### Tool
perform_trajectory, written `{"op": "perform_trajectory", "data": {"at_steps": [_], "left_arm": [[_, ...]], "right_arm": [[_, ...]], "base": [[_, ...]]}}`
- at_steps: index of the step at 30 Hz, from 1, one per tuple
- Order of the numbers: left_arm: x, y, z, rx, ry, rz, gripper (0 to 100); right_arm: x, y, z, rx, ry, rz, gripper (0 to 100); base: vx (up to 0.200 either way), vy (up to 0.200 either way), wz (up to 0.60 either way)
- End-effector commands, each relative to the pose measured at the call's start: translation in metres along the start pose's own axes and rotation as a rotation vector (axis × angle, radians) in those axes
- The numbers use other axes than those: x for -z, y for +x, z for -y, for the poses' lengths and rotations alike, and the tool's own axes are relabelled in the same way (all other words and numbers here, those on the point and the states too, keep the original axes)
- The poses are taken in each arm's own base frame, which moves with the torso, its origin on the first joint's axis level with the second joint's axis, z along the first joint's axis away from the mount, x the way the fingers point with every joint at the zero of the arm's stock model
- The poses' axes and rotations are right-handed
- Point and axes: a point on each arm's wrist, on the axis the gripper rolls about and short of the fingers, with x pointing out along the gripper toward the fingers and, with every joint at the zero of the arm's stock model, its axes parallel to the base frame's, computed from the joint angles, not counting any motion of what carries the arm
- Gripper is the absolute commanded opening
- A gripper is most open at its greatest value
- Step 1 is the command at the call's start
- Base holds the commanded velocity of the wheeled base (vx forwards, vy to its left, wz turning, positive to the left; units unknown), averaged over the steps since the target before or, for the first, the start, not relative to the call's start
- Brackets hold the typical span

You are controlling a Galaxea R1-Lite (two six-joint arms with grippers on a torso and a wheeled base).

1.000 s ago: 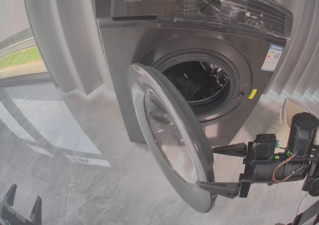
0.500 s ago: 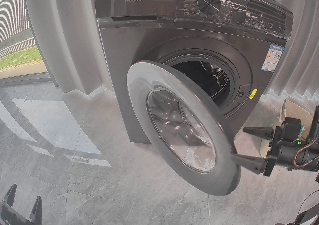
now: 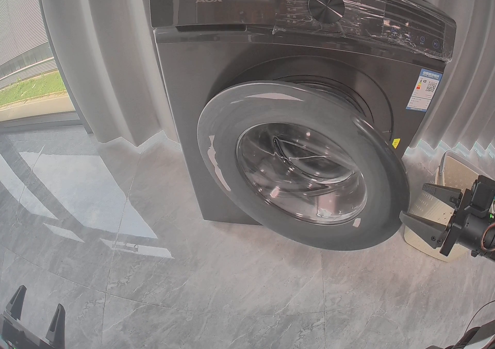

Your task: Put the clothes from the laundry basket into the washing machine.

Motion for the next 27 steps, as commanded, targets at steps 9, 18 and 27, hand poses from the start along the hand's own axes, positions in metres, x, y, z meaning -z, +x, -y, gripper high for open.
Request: {"op": "perform_trajectory", "data": {"at_steps": [9, 18, 27], "left_arm": [[0.005, 0.0, 0.0, -0.001, -0.001, -0.001, 100], [0.005, 0.0, 0.0, -0.001, -0.001, -0.001, 100], [0.005, 0.0, 0.0, -0.001, -0.001, -0.001, 100]], "right_arm": [[-0.004, -0.002, -0.007, -0.056, -0.054, 0.043, 100], [-0.011, 0.01, 0.002, 0.037, -0.142, 0.094, 100], [0.013, 0.022, -0.016, -0.129, 0.066, -0.032, 100]], "base": [[0.0, 0.0, -0.13], [0.0, 0.0, 0.0], [0.0, 0.0, 0.0]]}}
